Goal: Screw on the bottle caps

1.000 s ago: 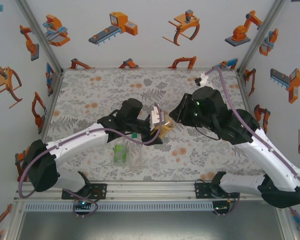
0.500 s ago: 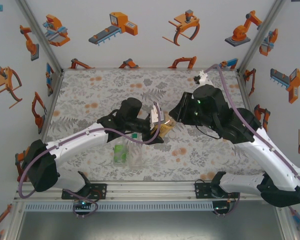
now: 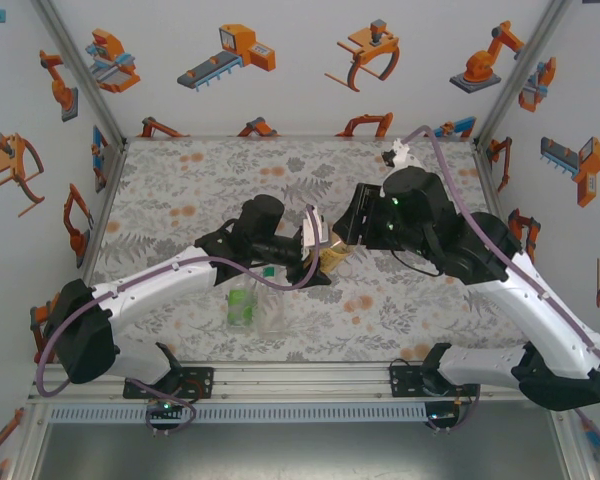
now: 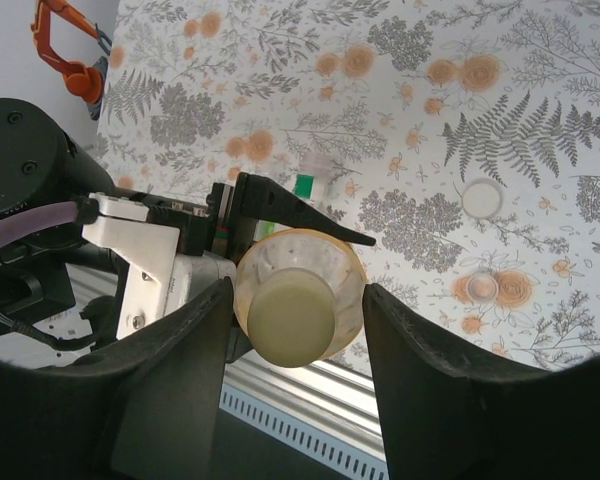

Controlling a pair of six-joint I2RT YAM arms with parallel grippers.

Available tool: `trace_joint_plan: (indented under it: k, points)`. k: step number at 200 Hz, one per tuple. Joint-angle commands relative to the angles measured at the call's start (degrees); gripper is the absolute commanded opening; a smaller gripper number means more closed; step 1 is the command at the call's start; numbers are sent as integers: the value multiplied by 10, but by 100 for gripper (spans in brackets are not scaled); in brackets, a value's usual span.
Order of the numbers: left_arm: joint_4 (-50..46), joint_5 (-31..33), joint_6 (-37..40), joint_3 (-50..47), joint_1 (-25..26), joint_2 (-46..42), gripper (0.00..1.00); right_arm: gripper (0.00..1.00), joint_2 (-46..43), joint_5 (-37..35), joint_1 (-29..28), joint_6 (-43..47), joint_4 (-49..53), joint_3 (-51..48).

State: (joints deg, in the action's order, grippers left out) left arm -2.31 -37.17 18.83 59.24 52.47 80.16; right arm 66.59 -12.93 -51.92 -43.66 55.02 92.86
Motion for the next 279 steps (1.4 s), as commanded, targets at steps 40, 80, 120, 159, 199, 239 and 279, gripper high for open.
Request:
trace_joint_plan:
  k: [40, 80, 120, 159, 199, 239, 279]
  points:
    - [3, -20, 30, 10, 6, -7, 0, 60, -4, 4, -4, 107, 6, 58]
    - [-27, -20, 71, 8, 16, -19, 0, 61, -22, 119, 2, 308, 0, 77]
    - [-63, -21, 103, 10, 29, -30, 0, 61, -20, 355, 34, 499, 49, 83]
    - [-80, -24, 114, 4, 40, -42, 0, 62, 5, 426, 40, 647, 131, 104]
    - [-80, -10, 110, -8, 46, -54, 0, 60, -22, 406, 39, 703, 115, 62]
    - [-81, -4, 107, -11, 47, -55, 0, 60, -76, 369, 40, 708, 25, -19]
    - [-81, -1, 109, -10, 47, -54, 0, 55, -77, 374, 39, 710, 15, -22]
